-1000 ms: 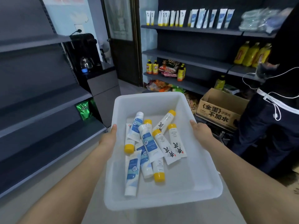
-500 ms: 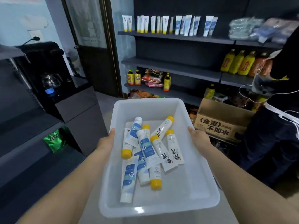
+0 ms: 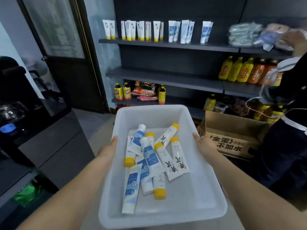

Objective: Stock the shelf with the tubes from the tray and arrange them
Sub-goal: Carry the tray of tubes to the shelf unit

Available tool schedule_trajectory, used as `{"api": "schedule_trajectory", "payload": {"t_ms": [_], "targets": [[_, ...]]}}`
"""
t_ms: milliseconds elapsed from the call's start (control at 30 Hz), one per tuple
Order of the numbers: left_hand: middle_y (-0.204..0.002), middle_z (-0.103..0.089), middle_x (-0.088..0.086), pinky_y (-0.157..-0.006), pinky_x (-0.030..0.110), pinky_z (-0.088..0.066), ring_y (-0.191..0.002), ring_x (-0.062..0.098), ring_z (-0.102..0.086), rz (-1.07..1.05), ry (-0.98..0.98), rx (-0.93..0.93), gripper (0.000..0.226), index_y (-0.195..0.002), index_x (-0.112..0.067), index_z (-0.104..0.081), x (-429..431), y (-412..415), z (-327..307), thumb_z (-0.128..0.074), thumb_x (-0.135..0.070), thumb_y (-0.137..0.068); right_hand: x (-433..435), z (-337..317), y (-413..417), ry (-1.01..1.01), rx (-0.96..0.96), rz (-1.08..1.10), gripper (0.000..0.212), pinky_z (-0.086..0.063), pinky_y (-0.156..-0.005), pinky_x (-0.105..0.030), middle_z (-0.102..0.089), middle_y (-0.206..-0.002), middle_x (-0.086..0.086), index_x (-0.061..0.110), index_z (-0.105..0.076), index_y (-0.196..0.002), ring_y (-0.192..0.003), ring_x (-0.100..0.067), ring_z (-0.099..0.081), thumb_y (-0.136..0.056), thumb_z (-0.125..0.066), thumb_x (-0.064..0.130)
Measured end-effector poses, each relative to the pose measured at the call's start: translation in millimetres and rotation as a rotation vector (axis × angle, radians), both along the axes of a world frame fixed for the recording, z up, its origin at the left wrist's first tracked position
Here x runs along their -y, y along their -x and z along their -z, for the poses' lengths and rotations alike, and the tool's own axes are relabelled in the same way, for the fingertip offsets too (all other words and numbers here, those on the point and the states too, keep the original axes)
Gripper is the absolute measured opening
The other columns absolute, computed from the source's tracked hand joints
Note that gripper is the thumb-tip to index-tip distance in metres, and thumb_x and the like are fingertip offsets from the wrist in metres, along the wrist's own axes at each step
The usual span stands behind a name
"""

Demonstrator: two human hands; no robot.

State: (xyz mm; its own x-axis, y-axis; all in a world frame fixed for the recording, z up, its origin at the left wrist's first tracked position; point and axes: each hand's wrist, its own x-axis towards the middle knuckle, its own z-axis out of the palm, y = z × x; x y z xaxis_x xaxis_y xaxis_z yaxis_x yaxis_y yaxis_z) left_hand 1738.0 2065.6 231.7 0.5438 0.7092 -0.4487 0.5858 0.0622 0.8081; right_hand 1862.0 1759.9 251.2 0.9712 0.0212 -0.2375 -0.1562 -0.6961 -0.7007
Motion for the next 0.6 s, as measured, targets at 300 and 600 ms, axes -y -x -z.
{"api": "schedule_trajectory", "payload": {"t_ms": [300, 600], "targets": [[-0.116, -0.06, 0.014, -0.097, 0.048, -0.047, -0.103, 0.034, -0.059, 0.057, 0.014, -0.003, 0.069, -0.119, -0.011, -0.053, -80.9, -142.8, 3.2, -0.04, -0.068, -0.083, -75.9, 6.3, -141.3, -0.046, -0.014, 0.037, 0.051, -0.038, -0.073, -0.03, -0.056, -0.09, -0.012, 0.002, -0.058, -0.094, -0.082, -0.028, -0.052, -0.096, -0.037, 0.048], [-0.111, -0.064, 0.015, -0.095, 0.047, -0.048, -0.098, 0.034, -0.061, 0.087, 0.032, -0.02, 0.073, -0.113, -0.008, -0.058, -152.2, -254.5, -4.1, -0.04, -0.071, -0.08, -143.2, 3.0, -244.4, -0.087, -0.015, 0.104, 0.059, -0.046, -0.078, -0.037, -0.063, -0.094, -0.016, -0.001, -0.062, -0.096, -0.09, -0.032, -0.061, -0.092, -0.04, 0.053]]}}
